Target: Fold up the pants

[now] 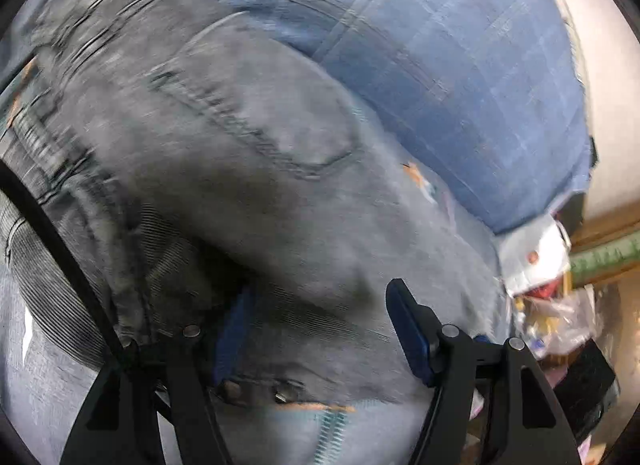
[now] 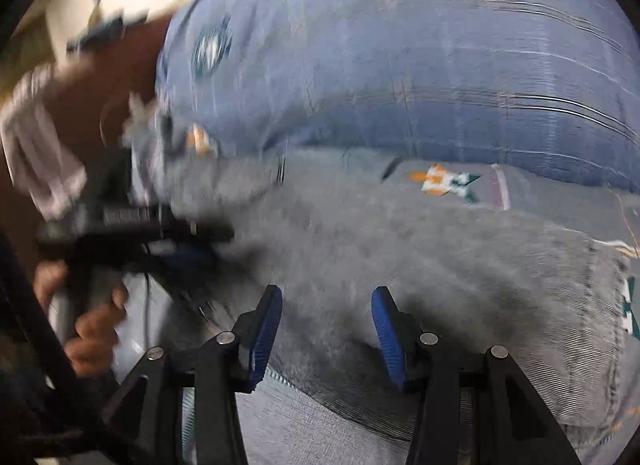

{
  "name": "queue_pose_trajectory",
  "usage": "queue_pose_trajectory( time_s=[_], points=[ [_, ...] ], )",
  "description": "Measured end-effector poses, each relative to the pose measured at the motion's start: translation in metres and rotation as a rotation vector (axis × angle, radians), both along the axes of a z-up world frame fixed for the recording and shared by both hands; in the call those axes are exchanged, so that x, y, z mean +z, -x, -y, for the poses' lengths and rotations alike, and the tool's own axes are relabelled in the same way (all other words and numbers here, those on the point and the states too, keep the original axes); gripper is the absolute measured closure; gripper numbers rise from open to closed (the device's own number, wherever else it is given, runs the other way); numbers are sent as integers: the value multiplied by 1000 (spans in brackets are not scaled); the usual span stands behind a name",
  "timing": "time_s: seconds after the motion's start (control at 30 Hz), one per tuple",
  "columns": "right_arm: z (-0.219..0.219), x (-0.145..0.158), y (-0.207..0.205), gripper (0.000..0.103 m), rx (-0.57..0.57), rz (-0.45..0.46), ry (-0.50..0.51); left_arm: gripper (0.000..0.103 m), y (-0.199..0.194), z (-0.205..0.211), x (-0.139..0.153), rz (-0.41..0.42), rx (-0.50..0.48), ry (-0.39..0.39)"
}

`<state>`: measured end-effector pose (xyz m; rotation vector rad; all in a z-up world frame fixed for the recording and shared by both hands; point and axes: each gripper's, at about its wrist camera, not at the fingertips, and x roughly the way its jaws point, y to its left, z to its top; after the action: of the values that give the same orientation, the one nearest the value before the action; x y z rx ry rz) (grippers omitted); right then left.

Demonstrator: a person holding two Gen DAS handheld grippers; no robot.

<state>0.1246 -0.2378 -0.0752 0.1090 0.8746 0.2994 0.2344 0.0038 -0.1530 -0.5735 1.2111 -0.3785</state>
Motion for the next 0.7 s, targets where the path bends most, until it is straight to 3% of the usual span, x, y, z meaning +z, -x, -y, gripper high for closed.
queue_pose_trajectory(
  time_s=[0.1, 0.23, 0.37, 0.47, 0.5, 0.7],
  points=[
    [-26, -23, -5, 53, 63, -42, 120, 34, -2, -2, 4, -19, 11, 8],
    [-60, -39, -18, 53, 134, -18, 296, 34, -7, -11, 15, 16, 38, -3],
    [-75, -48, -37, 54, 116, -33, 418, 35, -15, -29, 6, -16, 92, 38],
    [-63, -49, -44, 83, 65, -51, 342, 35, -15, -36, 2, -28, 112, 75],
    [-59, -48, -42, 88, 53, -45, 331, 35, -15, -36, 2, -28, 112, 76],
    [-53, -9, -17, 98, 67, 107, 240, 35, -23, -28, 1, 1, 135, 86]
  ],
)
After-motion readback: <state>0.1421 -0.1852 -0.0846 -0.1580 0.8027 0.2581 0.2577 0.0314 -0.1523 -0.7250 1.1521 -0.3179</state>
